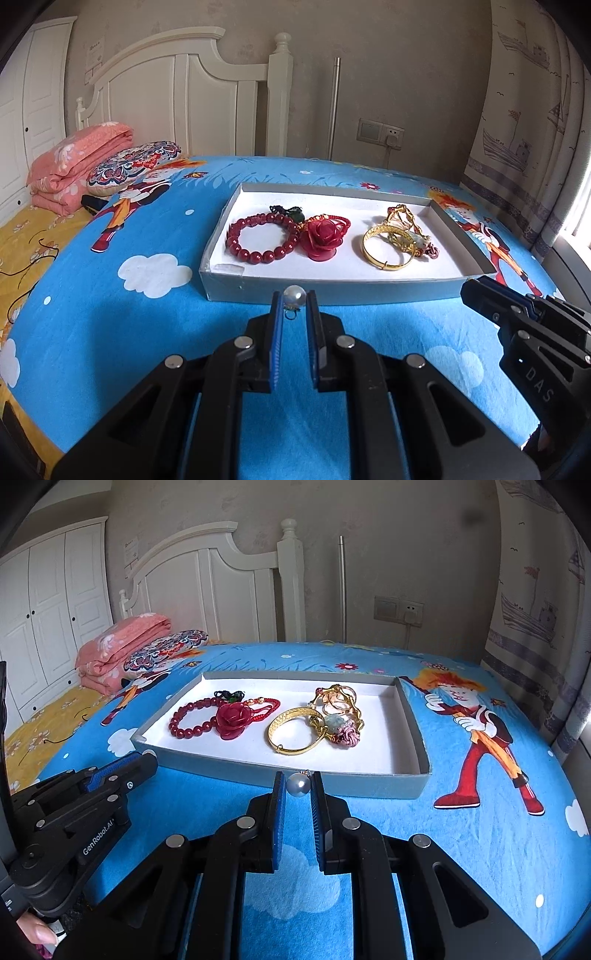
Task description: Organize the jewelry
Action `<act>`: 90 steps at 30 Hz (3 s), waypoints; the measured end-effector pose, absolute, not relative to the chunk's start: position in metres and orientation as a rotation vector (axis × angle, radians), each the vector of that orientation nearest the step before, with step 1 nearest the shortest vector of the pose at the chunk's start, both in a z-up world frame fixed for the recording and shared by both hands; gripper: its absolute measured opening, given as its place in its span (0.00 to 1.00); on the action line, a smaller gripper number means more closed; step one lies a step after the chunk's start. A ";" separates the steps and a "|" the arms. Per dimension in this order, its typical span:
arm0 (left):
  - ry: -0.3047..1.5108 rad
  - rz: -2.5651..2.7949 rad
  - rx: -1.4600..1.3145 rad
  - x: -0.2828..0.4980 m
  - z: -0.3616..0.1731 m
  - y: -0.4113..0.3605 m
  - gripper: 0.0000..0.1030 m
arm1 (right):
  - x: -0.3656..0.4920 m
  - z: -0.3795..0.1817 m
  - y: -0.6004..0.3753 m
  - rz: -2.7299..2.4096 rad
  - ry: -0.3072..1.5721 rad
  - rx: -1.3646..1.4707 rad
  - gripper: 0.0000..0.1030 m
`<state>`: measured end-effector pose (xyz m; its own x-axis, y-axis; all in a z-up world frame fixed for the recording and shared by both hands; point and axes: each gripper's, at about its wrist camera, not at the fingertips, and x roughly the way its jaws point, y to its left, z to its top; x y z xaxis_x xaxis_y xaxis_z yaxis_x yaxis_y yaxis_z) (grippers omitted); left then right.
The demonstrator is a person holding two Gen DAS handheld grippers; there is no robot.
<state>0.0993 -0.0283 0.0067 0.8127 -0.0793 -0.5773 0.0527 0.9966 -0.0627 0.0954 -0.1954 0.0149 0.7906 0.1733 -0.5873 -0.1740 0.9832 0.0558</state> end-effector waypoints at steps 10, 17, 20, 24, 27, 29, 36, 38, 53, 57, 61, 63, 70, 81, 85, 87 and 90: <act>0.643 -0.085 -0.064 0.152 0.027 -0.033 0.12 | 0.140 0.025 -0.195 0.189 0.638 -0.014 0.14; 0.718 -0.077 -0.082 0.205 0.021 -0.038 0.12 | 0.184 0.022 -0.195 0.184 0.677 -0.009 0.14; 0.738 -0.060 -0.082 0.223 0.017 -0.037 0.12 | 0.199 0.019 -0.194 0.180 0.691 -0.012 0.14; 0.755 -0.042 -0.080 0.239 0.014 -0.037 0.12 | 0.213 0.014 -0.193 0.179 0.713 -0.015 0.14; 0.761 -0.038 -0.076 0.243 0.011 -0.036 0.12 | 0.218 0.010 -0.192 0.181 0.724 -0.014 0.14; 0.763 -0.036 -0.071 0.243 0.010 -0.037 0.12 | 0.219 0.008 -0.191 0.181 0.728 -0.014 0.14; 0.771 -0.029 -0.072 0.245 0.006 -0.036 0.12 | 0.222 0.006 -0.190 0.177 0.731 -0.014 0.14; 0.773 -0.026 -0.076 0.246 0.006 -0.035 0.12 | 0.223 0.006 -0.190 0.175 0.733 -0.013 0.14; 0.746 0.008 -0.082 0.240 0.010 -0.027 0.41 | 0.218 0.012 -0.192 0.157 0.712 -0.012 0.45; 0.742 0.014 -0.081 0.237 0.011 -0.025 0.48 | 0.215 0.012 -0.194 0.151 0.708 -0.008 0.45; 0.730 0.013 -0.071 0.231 0.014 -0.026 0.56 | 0.209 0.015 -0.196 0.150 0.696 -0.002 0.47; 0.723 0.013 -0.069 0.227 0.016 -0.026 0.61 | 0.206 0.017 -0.198 0.147 0.687 0.005 0.54; 0.657 0.044 -0.067 0.201 0.032 -0.022 0.92 | 0.181 0.033 -0.204 0.107 0.615 -0.008 0.82; 0.566 0.098 -0.009 0.145 0.048 -0.017 0.95 | 0.135 0.046 -0.217 0.061 0.570 0.013 0.82; 0.540 0.096 0.006 0.122 0.046 -0.017 0.95 | 0.120 0.047 -0.223 0.062 0.561 0.013 0.82; 0.531 0.080 0.028 0.115 0.044 -0.019 0.95 | 0.117 0.048 -0.225 0.055 0.564 0.007 0.82; 0.550 0.065 0.031 0.115 0.043 -0.022 0.95 | 0.116 0.051 -0.228 0.036 0.583 0.014 0.82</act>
<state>0.1145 -0.0224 0.0434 0.8504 0.0697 -0.5215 -0.0532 0.9975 0.0466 0.1159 -0.2275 0.0509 0.8343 0.0377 -0.5500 -0.0296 0.9993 0.0236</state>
